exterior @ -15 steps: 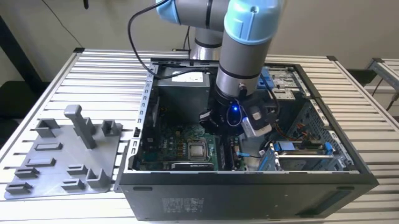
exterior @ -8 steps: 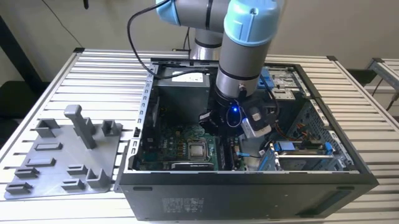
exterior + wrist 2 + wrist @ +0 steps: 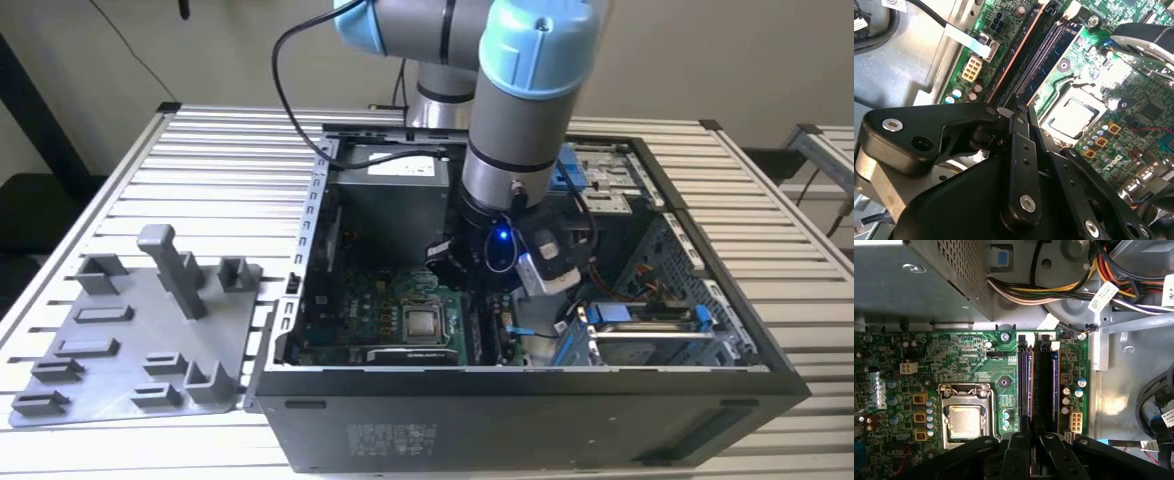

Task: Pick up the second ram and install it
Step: 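Insert the second ram into the second slot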

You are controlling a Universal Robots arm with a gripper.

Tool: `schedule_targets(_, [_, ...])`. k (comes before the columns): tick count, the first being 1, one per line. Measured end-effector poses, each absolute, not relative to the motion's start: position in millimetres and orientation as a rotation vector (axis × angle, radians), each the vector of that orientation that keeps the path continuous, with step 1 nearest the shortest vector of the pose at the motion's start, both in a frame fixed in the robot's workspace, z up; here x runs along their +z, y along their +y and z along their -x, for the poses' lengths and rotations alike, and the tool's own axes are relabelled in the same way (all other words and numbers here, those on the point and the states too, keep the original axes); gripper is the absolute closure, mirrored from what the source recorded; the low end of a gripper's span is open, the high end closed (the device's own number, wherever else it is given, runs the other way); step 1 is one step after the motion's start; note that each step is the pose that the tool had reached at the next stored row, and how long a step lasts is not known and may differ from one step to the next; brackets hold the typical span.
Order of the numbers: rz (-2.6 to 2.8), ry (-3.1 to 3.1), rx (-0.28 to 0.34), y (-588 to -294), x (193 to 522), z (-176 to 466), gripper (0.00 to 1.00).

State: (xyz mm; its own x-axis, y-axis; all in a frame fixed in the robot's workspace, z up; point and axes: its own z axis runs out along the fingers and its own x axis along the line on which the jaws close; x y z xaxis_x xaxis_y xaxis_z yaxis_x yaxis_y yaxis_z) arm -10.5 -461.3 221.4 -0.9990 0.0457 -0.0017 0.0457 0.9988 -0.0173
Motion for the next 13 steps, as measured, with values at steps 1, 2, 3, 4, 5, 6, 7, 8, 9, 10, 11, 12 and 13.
schedule_targets(1, [-0.069,3.139,-0.029,-461.3,221.4,10.5,0.86])
schedule_targets(2, [-0.064,3.139,-0.030,-461.3,221.4,10.5,0.86])
schedule_targets(3, [-0.060,3.139,-0.031,-461.3,221.5,10.4,0.86])
schedule_targets(4, [-0.057,3.139,-0.031,-461.3,221.6,10.4,0.86])
schedule_targets(5, [-0.054,3.139,-0.031,-461.3,221.6,10.5,0.86])
schedule_targets(6, [-0.050,3.139,-0.031,-461.2,221.6,10.5,0.86])
schedule_targets(7, [-0.046,3.138,-0.031,-460.9,221.6,10.5,0.86])
schedule_targets(8, [-0.042,3.137,-0.031,-460.7,221.5,10.5,0.86])
schedule_targets(9, [-0.039,3.136,-0.031,-460.6,221.5,10.5,0.86])
schedule_targets(10, [-0.037,3.136,-0.031,-460.6,221.5,10.4,0.86])
schedule_targets(11, [-0.037,3.136,-0.031,-460.6,221.5,10.5,0.86])
schedule_targets(12, [-0.037,3.136,-0.031,-460.6,221.5,10.4,0.86])
schedule_targets(13, [-0.037,3.136,-0.031,-460.5,221.1,10.4,0.86])
